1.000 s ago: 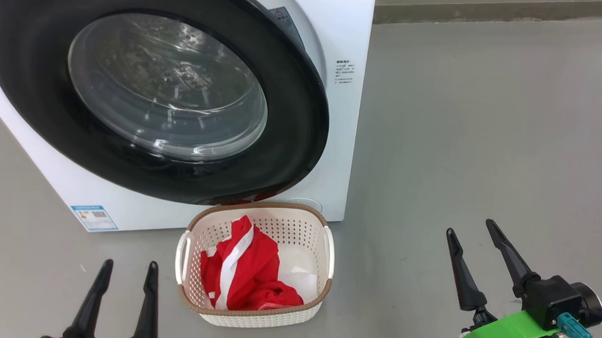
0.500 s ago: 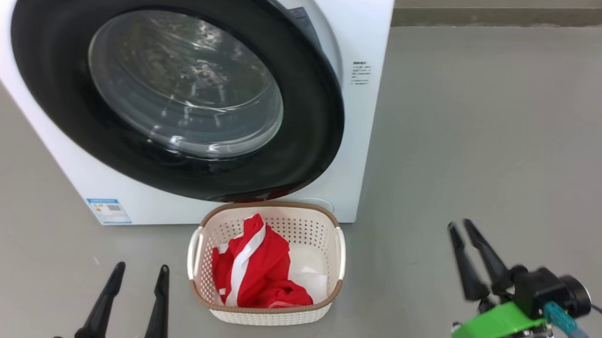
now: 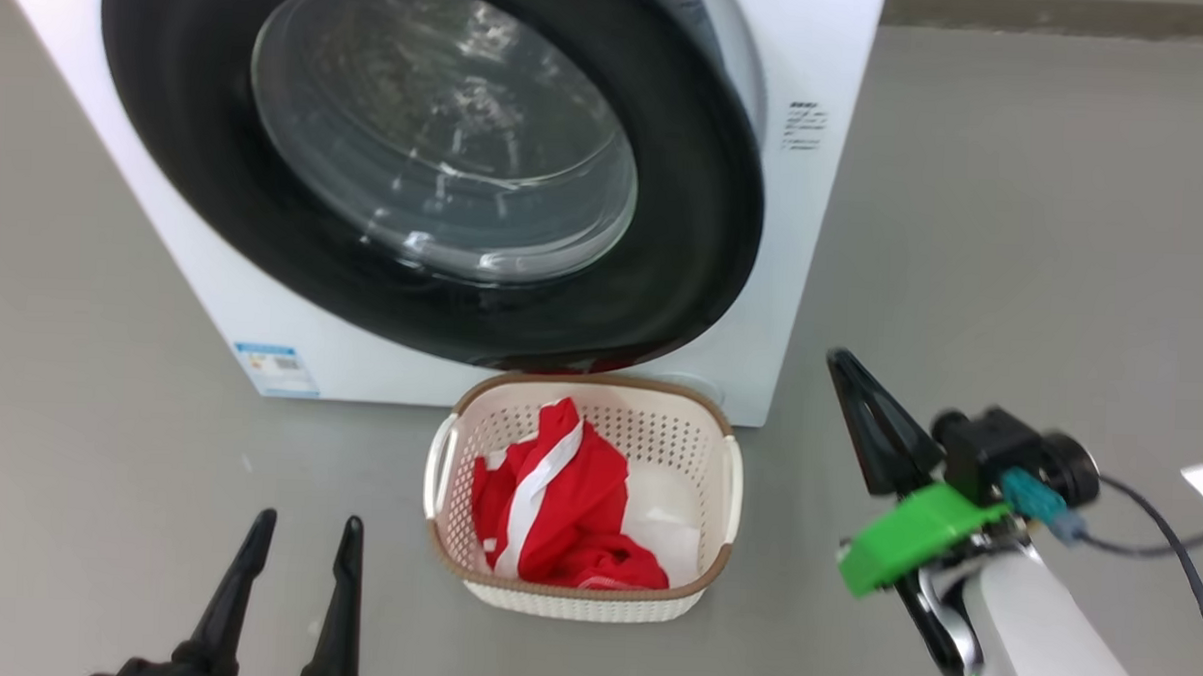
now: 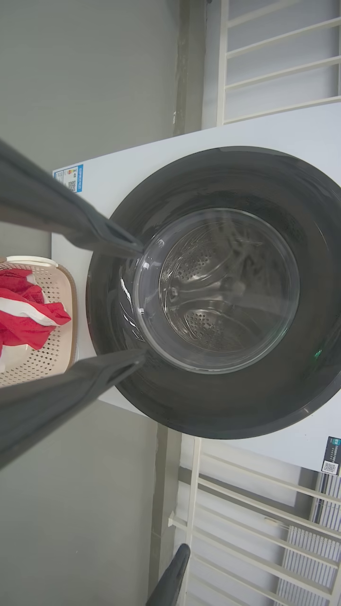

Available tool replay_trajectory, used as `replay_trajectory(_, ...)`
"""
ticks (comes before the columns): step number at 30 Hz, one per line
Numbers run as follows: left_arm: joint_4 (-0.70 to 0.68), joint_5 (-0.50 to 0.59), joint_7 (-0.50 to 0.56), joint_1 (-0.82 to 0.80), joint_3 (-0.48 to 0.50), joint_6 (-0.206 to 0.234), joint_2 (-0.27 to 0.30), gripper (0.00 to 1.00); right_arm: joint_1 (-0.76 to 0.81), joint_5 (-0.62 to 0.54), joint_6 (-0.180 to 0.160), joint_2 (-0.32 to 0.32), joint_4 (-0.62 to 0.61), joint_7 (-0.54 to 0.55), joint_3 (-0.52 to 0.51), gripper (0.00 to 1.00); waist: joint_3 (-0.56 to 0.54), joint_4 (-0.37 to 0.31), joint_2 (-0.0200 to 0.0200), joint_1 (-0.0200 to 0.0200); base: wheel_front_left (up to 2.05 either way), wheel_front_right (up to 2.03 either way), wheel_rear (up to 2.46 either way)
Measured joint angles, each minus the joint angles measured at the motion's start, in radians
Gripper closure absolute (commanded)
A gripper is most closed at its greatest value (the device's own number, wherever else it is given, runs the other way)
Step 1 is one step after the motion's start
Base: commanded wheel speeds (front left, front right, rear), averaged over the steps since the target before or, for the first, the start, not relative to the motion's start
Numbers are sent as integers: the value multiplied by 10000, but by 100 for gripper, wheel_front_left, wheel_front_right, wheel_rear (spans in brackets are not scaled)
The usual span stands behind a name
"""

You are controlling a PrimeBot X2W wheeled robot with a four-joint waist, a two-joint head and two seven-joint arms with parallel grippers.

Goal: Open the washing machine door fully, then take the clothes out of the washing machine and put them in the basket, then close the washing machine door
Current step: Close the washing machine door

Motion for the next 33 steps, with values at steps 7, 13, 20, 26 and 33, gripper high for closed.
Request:
replay_trajectory(7, 0, 48, 0, -289, -84, -82, -92, 0, -1536, -73, 0, -44, 988, 132, 550, 100, 430, 451, 0, -1, 0, 0, 0)
replay_trajectory(13, -17, 180, 0, -675, -255, -186, -255, 0, -2728, -343, 0, -75, 1783, 161, 683, 100, 907, 996, 0, 0, 0, 0, 0)
replay_trajectory(20, 21, 270, 0, -1034, -357, -364, -420, 0, -3718, -654, 0, -107, 2663, 63, 512, 100, 1447, 1505, 0, 0, 0, 0, 0)
replay_trajectory(26, 79, 270, 0, -1253, -362, -491, -596, 0, -4482, -702, 0, -307, 3335, -109, 146, 100, 1848, 1902, 0, -1, 0, 0, 0)
replay_trajectory(33, 165, 272, 0, -1441, -259, -616, -675, 0, -5436, -757, 0, -477, 3858, -265, -226, 100, 2288, 2209, 0, -1, 0, 0, 0)
